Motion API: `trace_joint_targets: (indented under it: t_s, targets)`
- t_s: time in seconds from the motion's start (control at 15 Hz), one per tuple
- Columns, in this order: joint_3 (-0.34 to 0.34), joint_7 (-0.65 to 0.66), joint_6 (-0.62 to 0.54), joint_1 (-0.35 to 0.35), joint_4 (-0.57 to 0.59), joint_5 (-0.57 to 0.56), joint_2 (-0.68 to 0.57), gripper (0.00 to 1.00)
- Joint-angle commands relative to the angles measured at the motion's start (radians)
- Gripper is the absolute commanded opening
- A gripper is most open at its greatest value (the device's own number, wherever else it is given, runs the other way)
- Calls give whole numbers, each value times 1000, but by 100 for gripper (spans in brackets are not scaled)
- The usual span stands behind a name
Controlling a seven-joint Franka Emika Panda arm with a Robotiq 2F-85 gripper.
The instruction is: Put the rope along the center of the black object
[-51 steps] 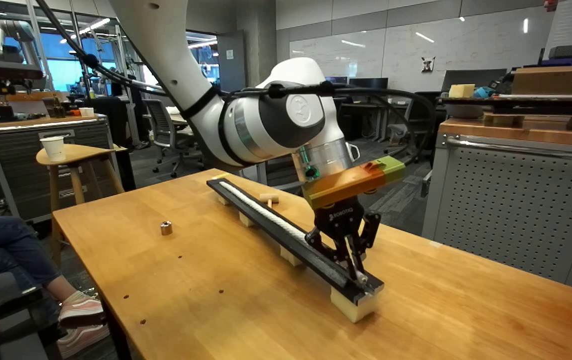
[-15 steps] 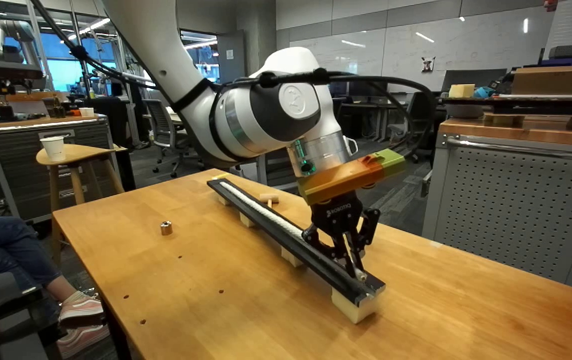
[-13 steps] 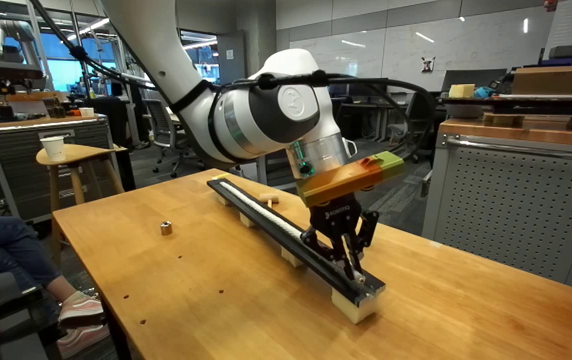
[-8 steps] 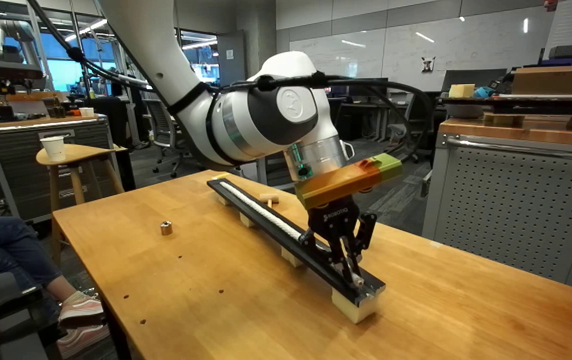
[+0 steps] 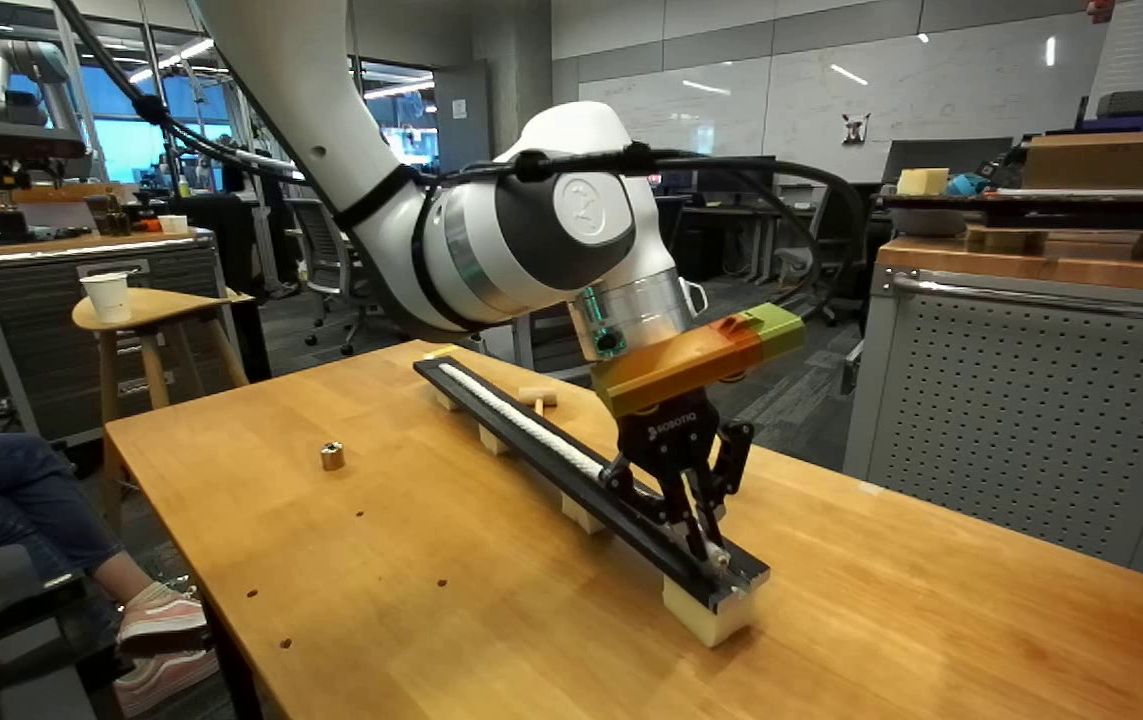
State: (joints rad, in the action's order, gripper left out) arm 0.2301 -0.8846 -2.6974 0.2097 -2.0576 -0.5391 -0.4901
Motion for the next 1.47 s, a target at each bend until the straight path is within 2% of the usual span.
trace_joint_targets:
  t_s: [0.0,0.13,0.47,0.67,0.8,1.2,1.4]
  targets:
    - [13,-4,-16,12,-9,-36,17,7]
    - [13,-4,-18,13,-9,-35,18,35]
    - [24,-2,-19,17,-8,-40,17,75]
    - [24,-1,-16,21,-8,-37,19,91]
    - [21,-3,-12,23,-9,-32,23,100]
    - [9,-5,-12,19,-24,-23,73,100]
    - [-22,-7,6,23,-42,21,126,100]
